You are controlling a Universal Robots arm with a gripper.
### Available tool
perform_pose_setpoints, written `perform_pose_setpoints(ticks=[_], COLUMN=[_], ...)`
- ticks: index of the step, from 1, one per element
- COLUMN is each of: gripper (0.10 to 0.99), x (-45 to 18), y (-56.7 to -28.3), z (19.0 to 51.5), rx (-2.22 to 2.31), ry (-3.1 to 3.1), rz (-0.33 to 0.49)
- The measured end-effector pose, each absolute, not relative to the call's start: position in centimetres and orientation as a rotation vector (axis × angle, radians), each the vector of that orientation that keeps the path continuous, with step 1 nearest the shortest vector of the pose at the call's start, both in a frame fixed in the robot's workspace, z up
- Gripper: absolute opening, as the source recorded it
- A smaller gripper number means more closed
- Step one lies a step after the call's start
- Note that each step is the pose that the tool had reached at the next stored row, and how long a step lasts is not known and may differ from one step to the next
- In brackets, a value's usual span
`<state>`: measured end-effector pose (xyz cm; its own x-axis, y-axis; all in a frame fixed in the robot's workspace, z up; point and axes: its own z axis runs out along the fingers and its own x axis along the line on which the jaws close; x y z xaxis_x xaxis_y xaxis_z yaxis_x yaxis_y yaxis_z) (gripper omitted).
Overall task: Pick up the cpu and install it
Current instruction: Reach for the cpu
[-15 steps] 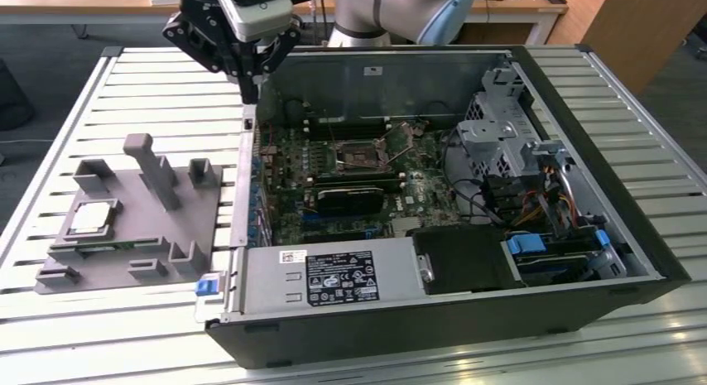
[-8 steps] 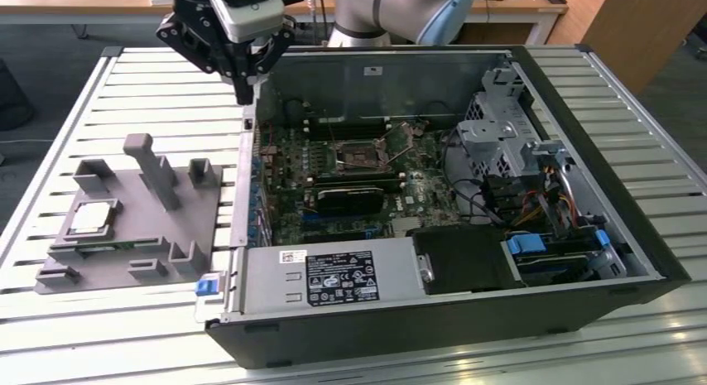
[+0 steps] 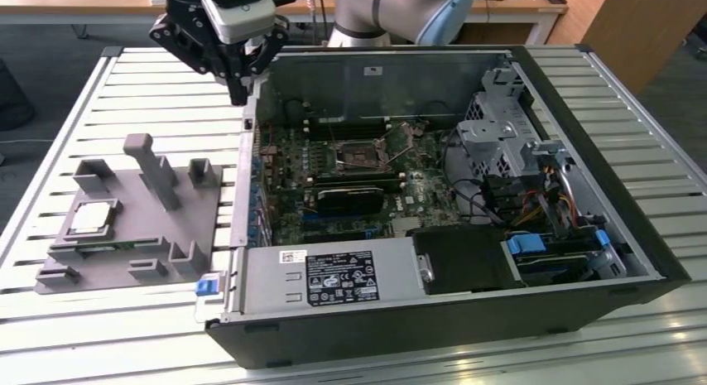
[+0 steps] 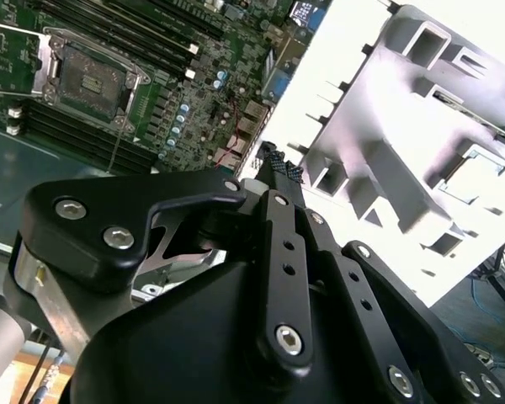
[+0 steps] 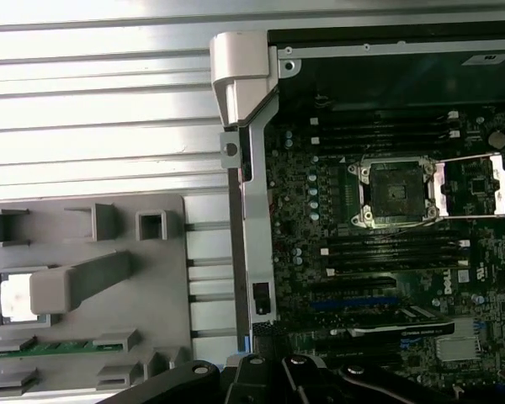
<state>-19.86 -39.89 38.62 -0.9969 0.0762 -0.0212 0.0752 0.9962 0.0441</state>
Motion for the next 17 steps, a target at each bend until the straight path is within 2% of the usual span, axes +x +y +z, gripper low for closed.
perform_pose_setpoints(ticks=[17], gripper=[0.106], x=[-21.4], y=[-39.9], z=[38.5], rx=[0.118], ry=[3.117], rz=[0.068])
